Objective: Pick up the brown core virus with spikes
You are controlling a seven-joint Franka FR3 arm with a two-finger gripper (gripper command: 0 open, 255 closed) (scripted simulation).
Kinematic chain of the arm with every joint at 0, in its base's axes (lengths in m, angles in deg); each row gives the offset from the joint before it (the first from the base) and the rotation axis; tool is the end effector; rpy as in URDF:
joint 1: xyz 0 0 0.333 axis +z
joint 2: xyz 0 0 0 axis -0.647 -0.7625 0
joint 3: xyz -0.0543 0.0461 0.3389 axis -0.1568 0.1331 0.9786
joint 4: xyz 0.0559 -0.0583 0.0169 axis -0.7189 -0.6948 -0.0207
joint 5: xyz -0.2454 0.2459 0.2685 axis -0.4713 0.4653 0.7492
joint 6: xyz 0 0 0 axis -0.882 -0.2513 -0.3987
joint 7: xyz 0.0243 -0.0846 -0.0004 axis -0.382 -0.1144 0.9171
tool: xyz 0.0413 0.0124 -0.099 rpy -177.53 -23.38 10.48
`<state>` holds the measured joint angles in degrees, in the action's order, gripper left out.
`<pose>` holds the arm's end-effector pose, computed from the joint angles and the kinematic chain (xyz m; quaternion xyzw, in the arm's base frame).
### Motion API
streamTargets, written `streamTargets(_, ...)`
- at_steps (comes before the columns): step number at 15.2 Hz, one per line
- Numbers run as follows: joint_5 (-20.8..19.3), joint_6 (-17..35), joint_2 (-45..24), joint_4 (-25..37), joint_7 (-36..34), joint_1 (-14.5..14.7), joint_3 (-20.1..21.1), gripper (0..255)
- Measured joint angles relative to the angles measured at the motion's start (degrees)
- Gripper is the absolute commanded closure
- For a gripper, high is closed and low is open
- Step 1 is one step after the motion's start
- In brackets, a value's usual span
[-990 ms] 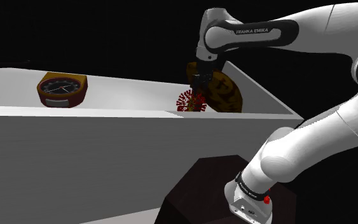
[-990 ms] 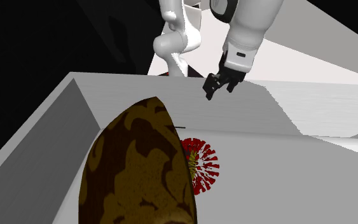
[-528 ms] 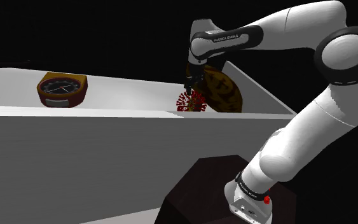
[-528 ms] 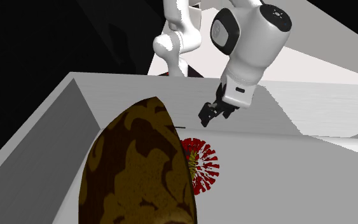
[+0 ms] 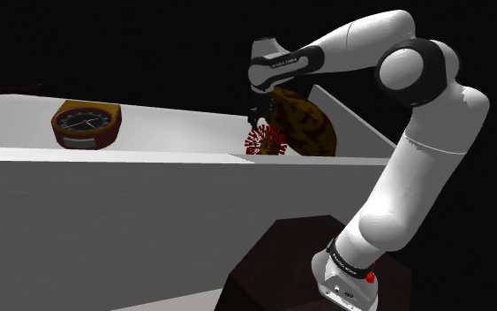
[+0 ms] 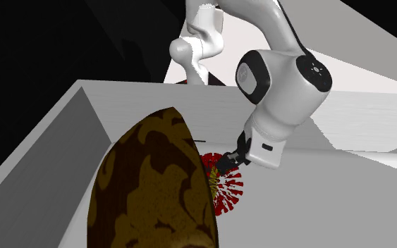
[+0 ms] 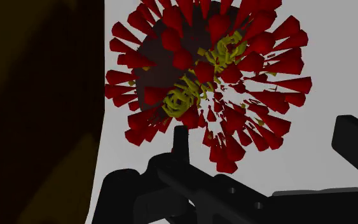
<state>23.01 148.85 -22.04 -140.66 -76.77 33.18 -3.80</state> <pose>0.5977 -0.1902 0.3908 0.9914 -0.0243 -0.0894 0.0921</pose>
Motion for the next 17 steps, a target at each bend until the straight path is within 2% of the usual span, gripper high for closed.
streamTargets(5,-0.6,0.2,-10.0,10.3,1.8,-1.5,-0.9,0)
streamTargets(13,-0.7,4.6,-14.0,9.6,0.9,-1.9,-1.0,0)
streamTargets(14,-0.7,4.8,-14.1,9.5,0.9,-1.9,-1.0,255)
streamTargets(17,-0.7,5.0,-14.1,9.5,0.9,-1.9,-1.0,255)
